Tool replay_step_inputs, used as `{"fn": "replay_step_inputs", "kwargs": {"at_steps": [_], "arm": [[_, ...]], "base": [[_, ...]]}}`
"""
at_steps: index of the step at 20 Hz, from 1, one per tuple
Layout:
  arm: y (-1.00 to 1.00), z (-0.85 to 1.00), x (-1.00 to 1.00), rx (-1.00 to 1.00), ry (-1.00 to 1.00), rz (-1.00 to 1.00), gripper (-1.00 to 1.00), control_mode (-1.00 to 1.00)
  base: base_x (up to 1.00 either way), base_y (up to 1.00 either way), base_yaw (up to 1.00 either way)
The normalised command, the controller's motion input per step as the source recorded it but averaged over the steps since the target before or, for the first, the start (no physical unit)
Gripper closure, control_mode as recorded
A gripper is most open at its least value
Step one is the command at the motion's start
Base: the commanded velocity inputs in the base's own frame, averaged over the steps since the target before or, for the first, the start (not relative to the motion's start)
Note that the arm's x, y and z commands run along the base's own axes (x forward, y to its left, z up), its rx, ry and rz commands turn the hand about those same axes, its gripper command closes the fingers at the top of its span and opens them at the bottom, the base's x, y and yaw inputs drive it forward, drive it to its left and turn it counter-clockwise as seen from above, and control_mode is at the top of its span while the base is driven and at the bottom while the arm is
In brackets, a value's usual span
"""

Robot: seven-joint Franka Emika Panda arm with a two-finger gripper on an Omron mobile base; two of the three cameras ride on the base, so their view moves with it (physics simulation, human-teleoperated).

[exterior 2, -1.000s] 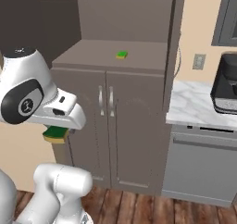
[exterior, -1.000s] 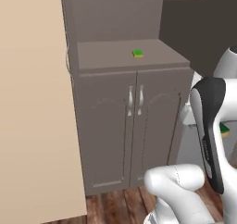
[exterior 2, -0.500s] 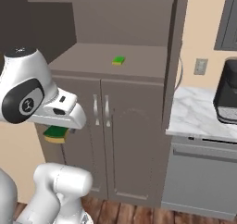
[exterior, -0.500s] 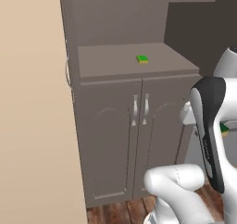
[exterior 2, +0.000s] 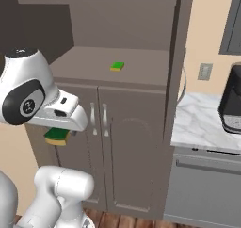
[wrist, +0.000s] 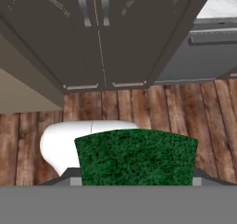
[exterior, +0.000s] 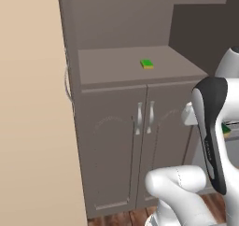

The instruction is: Pick up the sponge and sponge from the sink, and place them back in the cabinet, and close the cabinet doors.

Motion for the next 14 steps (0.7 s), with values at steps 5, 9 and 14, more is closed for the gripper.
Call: {"fn": "replay_step_inputs", "kwargs": {"at_steps": [5,9,14], "arm": [[0.0,0.0,0.0,0.0,0.0,0.0,1.0,1.0],[0.0,0.0,0.0,0.0,0.0,0.0,1.0,1.0],[0.0,0.0,0.0,0.0,0.0,0.0,1.0,1.0]], "base": [[0.35,-0.26,0.0],[0.32,-0.24,0.0],[0.32,-0.25,0.0]]}}
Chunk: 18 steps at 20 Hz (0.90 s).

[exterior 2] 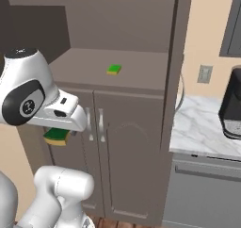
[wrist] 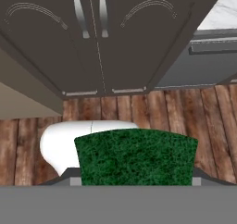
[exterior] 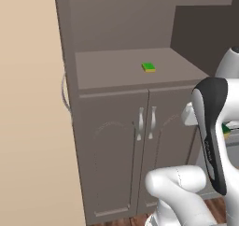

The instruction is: Pick up the sponge and sponge from the sink, and place them back in the cabinet, and close the cabinet doors.

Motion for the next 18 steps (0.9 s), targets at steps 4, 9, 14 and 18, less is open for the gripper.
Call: {"fn": "replay_step_inputs", "kwargs": {"at_steps": [4,9,14,18], "arm": [[0.0,0.0,0.0,0.0,0.0,0.0,1.0,1.0],[0.0,0.0,0.0,0.0,0.0,0.0,1.0,1.0],[0.0,0.0,0.0,0.0,0.0,0.0,1.0,1.0],[0.0,0.0,0.0,0.0,0.0,0.0,1.0,1.0]], "base": [[0.23,-0.26,0.0],[0.08,-0.23,0.0],[0.05,-0.14,0.0],[0.11,-0.08,0.0]]}}
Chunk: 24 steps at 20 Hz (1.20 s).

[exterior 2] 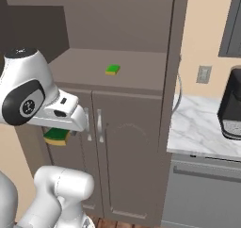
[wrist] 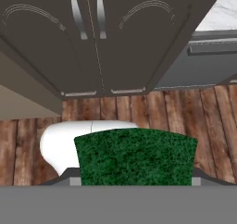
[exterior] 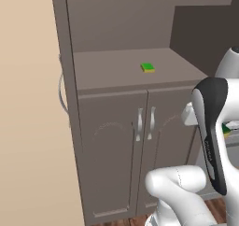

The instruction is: Pick up the sponge and sponge from the sink, and place them back in the cabinet, and close the cabinet doors.

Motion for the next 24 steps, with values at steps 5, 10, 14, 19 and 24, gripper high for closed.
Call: {"fn": "replay_step_inputs", "kwargs": {"at_steps": [5,10,14,19,24], "arm": [[0.0,0.0,0.0,0.0,0.0,0.0,1.0,1.0],[0.0,0.0,0.0,0.0,0.0,0.0,1.0,1.0],[0.0,0.0,0.0,0.0,0.0,0.0,1.0,1.0],[0.0,0.0,0.0,0.0,0.0,0.0,1.0,1.0],[0.0,0.0,0.0,0.0,0.0,0.0,1.0,1.0]], "base": [[0.11,-0.04,-0.02],[0.1,0.0,-0.04],[0.11,0.0,-0.05],[0.04,0.0,-0.01],[0.0,0.0,0.0]]}}
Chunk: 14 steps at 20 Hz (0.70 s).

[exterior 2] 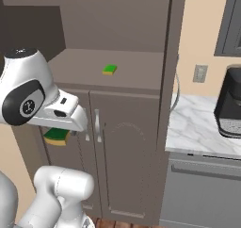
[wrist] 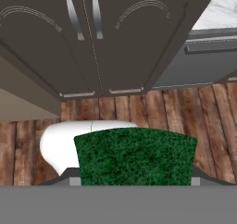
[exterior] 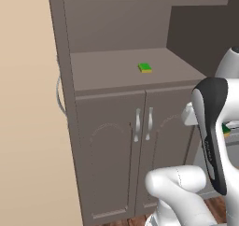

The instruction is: Pick up the sponge and sponge from the sink, and place them back in the cabinet, and close the cabinet doors.

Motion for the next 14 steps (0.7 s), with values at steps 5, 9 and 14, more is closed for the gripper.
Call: {"fn": "replay_step_inputs", "kwargs": {"at_steps": [5,9,14], "arm": [[0.0,0.0,0.0,0.0,0.0,0.0,1.0,1.0],[0.0,0.0,0.0,0.0,0.0,0.0,1.0,1.0],[0.0,0.0,0.0,0.0,0.0,0.0,1.0,1.0]], "base": [[0.0,0.0,0.0],[0.0,0.0,0.0],[0.0,0.0,0.0]]}}
